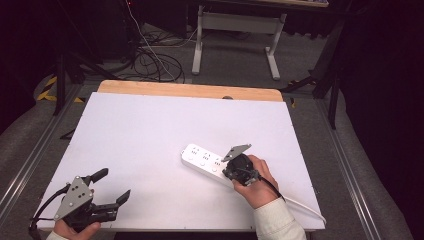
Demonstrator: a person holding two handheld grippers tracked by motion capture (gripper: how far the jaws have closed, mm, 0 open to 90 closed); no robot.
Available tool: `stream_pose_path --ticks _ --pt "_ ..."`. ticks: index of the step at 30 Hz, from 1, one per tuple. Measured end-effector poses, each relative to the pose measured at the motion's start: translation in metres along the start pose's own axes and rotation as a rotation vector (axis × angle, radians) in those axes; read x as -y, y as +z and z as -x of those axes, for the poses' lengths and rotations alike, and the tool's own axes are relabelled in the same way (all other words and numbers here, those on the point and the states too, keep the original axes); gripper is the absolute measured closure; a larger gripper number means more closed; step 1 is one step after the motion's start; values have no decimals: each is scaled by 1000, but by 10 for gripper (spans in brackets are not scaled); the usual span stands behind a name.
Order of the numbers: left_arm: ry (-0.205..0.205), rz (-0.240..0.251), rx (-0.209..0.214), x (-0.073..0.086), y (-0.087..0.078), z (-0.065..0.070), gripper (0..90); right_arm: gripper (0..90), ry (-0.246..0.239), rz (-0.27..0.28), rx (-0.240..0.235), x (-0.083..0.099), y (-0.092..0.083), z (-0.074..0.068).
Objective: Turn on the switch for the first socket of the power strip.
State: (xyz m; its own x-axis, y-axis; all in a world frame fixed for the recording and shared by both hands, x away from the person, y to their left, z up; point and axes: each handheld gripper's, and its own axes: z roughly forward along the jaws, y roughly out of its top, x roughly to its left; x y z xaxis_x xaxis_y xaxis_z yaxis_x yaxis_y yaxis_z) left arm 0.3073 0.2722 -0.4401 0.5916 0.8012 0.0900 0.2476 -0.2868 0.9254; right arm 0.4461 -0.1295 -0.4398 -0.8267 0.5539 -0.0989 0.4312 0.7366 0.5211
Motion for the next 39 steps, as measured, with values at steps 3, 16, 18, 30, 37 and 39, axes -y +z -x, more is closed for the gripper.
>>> stream_pose_path --ticks 3,16,18,30,37,39 --pt "0 1 1 0 0 0 124 900 1 -3 2 0 0 0" --pt "1 1 1 0 0 0 124 900 16 6 5 2 1 -1" --pt "1 1 1 0 0 0 124 900 16 9 2 2 1 0" --pt "5 -1 2 0 0 0 124 900 24 20 0 4 2 0" --pt "6 3 4 0 0 -1 124 900 17 67 27 6 -3 -7" --pt "0 2 7 0 0 0 124 900 -5 98 48 5 -9 -8"
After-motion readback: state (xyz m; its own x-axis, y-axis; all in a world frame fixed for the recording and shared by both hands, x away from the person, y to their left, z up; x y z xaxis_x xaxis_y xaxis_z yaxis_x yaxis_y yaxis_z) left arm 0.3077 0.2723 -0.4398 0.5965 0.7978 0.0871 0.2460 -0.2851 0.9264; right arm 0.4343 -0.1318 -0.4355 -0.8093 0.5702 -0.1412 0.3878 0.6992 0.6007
